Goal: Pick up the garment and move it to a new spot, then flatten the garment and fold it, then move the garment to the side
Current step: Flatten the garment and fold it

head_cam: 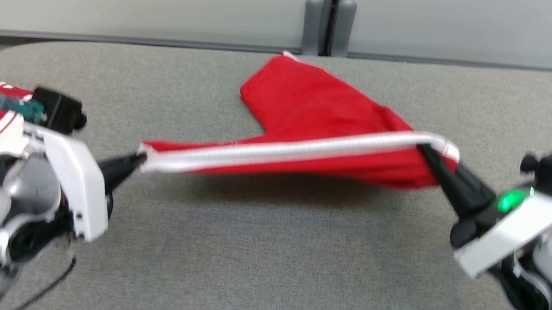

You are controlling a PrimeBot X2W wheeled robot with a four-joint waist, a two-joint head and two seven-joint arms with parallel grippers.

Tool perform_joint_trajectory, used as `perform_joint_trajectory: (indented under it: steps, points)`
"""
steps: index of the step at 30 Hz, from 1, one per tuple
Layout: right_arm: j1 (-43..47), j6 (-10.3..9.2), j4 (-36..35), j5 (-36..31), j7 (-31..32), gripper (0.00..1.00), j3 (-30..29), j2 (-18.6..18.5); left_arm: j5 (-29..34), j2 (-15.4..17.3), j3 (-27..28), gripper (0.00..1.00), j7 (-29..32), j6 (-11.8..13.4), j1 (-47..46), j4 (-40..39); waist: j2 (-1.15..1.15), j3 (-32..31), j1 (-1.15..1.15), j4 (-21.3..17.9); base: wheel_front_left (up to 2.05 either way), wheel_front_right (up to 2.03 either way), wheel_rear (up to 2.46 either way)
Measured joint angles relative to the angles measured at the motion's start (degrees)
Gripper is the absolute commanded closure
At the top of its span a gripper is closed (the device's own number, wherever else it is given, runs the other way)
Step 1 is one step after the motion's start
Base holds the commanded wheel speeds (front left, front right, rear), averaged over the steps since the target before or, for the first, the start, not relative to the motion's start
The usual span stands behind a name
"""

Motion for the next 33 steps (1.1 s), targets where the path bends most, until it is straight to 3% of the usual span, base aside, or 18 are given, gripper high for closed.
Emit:
perform_joint_trajectory:
  steps: [9,16,22,33]
  points:
    - [18.92,0.00,-12.40,-3.92,0.00,1.00,-10.61,-0.29,-3.24,8.47,2.53,1.00,1.61,8.33,13.29,-17.78,0.00,-2.03,0.00,0.07,0.00,0.00,0.00]
    - [22.79,0.00,-15.75,-6.09,0.00,1.00,-14.26,0.76,-4.79,11.31,6.04,1.00,1.15,11.33,14.70,-22.75,0.00,-0.59,0.00,-1.61,0.00,0.00,0.00]
    - [21.23,0.00,-15.59,-9.39,0.00,1.00,-17.58,4.58,-2.66,10.74,6.10,1.00,2.08,10.22,8.17,-19.96,0.00,2.40,0.00,-4.40,0.00,0.00,0.00]
    - [18.20,0.00,-11.02,-12.63,0.00,1.00,-23.24,13.36,1.11,5.39,3.54,1.00,7.02,6.43,-9.75,-8.32,0.00,11.65,0.00,-10.43,0.00,0.00,0.00]
